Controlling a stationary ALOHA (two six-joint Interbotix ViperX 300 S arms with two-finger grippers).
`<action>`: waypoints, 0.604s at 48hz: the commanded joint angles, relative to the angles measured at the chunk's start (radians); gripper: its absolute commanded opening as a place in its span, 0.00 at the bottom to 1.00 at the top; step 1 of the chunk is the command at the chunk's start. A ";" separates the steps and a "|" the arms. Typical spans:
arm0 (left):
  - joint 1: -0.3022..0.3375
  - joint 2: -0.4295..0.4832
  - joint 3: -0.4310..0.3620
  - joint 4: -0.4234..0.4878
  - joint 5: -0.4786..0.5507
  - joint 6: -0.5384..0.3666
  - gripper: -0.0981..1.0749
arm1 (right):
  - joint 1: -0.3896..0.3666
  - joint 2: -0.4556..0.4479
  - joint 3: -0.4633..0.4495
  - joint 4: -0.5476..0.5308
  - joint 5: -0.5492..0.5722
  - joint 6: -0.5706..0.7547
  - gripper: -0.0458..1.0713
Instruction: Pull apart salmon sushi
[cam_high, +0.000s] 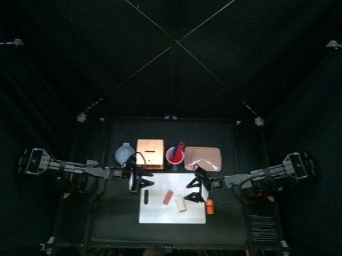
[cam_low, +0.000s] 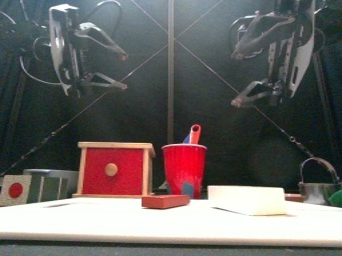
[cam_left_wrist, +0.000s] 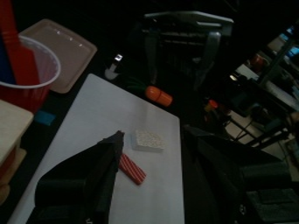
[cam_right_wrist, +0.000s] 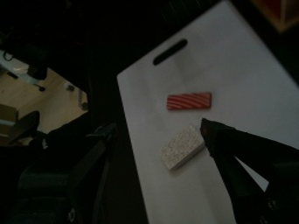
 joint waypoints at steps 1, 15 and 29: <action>-0.003 -0.003 -0.005 0.029 -0.011 0.003 0.86 | -0.044 -0.080 0.021 -0.067 -0.011 -0.005 0.96; 0.006 -0.003 0.015 0.041 -0.011 0.003 0.86 | -0.133 -0.218 0.101 -0.149 -0.012 -0.005 0.96; 0.029 -0.003 0.026 0.048 -0.012 0.005 0.86 | -0.141 -0.201 0.117 -0.147 -0.012 -0.003 0.96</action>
